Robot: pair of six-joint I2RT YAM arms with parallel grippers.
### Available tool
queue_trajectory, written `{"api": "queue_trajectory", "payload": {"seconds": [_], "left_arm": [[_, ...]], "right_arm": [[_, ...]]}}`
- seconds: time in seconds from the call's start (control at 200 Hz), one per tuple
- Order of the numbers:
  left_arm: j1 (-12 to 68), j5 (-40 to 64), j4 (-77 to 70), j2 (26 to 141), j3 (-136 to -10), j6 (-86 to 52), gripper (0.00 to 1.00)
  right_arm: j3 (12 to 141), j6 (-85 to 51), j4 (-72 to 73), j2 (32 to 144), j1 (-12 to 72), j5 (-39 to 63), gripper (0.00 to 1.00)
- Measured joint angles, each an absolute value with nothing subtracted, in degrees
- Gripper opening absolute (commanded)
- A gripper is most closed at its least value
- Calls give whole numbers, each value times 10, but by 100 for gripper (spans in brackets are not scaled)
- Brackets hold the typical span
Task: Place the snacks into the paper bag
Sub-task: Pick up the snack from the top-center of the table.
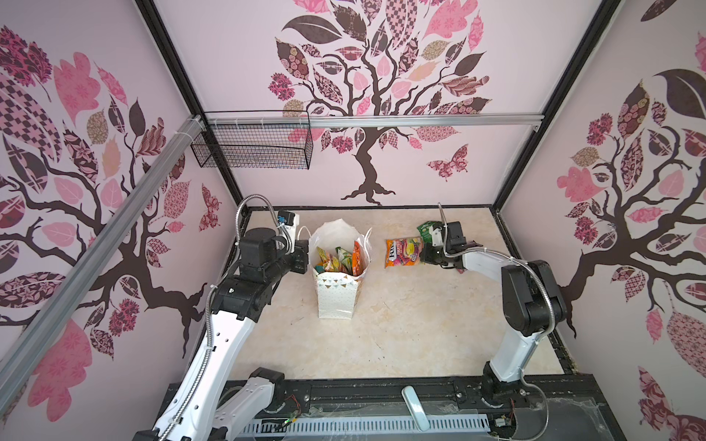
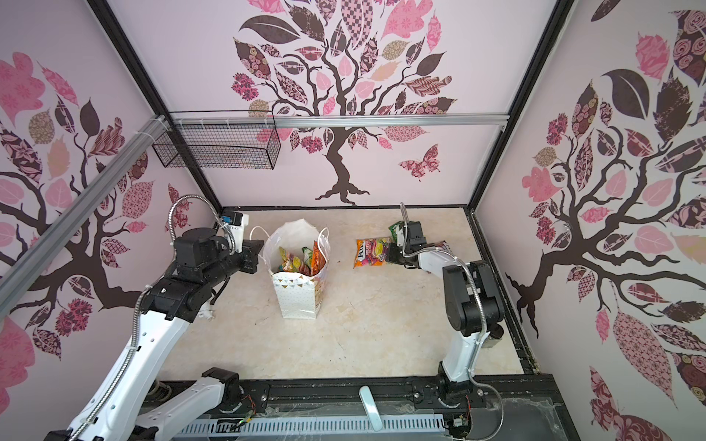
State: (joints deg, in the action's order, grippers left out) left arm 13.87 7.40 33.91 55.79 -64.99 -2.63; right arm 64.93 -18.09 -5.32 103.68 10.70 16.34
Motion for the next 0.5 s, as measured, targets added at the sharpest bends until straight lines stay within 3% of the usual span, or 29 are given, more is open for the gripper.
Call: {"api": "queue_trajectory", "payload": {"seconds": [0.5], "left_arm": [[139,74,339,558,-650,-26,0]], "right_arm": [[640,-207,-54,951,107,215,0]]}}
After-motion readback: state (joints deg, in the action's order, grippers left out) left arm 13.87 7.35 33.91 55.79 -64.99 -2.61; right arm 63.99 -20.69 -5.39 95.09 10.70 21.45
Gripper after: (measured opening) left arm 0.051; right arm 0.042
